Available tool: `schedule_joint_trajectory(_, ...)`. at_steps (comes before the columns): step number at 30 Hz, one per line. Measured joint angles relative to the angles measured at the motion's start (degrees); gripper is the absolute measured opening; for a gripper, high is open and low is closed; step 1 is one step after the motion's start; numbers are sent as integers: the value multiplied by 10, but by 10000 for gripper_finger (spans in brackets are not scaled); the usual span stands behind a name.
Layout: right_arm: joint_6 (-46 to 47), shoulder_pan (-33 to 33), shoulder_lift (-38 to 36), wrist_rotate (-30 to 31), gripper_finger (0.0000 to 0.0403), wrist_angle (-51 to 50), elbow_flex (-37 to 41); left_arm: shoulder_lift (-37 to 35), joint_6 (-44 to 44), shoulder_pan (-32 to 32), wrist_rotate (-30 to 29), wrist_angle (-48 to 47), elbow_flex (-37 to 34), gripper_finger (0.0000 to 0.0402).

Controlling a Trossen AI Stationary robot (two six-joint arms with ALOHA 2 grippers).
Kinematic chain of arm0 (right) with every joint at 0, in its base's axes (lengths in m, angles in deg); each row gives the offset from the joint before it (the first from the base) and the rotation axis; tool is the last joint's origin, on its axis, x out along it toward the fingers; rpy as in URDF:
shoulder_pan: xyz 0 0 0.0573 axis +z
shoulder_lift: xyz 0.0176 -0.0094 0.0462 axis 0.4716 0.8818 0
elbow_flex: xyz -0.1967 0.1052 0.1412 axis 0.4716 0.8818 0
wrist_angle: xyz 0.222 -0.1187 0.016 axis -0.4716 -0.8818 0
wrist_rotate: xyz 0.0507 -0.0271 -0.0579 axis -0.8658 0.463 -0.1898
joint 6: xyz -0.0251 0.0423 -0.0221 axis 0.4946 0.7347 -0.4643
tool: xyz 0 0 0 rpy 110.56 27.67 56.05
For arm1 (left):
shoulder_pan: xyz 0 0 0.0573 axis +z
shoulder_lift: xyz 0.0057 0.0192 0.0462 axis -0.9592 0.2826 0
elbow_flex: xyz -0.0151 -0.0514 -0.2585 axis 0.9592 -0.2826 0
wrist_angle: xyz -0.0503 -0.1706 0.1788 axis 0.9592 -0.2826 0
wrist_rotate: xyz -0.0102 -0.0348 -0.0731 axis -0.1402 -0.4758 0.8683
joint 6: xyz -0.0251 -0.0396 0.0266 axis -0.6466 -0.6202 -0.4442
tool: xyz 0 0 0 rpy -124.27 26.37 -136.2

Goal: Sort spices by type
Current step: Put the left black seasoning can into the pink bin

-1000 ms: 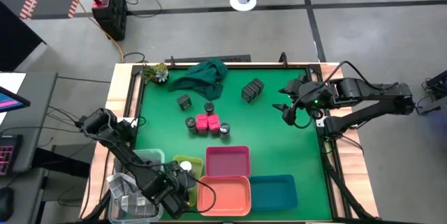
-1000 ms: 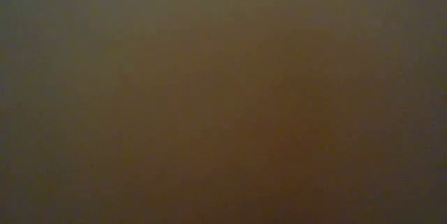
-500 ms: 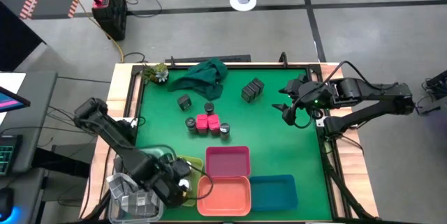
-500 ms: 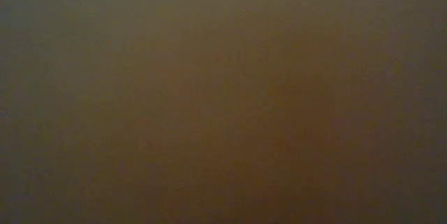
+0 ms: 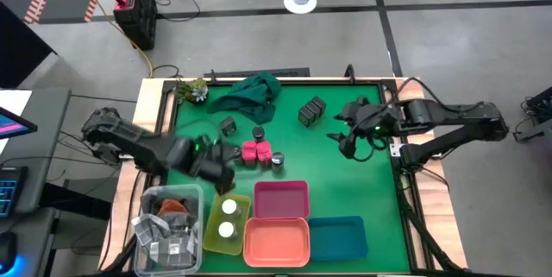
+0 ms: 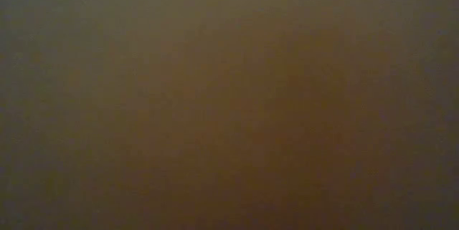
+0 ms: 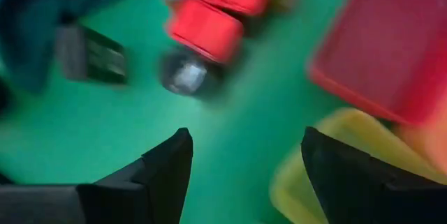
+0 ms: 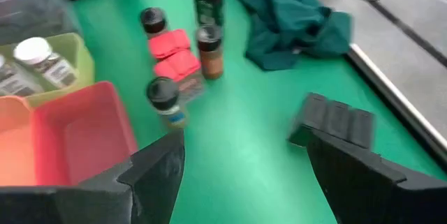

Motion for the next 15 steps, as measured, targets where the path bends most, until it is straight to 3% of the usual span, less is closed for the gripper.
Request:
schedule_joint_trajectory(5, -3, 0, 38, -15, 324, 33, 0, -31, 135, 120, 18, 31, -45, 257)
schedule_joint_trajectory(8, 2, -8, 51, -43, 324, 48, 0, -67, 197, 192, 58, 86, -102, 257)
schedule_joint_trajectory(15, 14, -33, 57, -58, 324, 59, 0, -107, 289, 343, 101, 180, -194, 257)
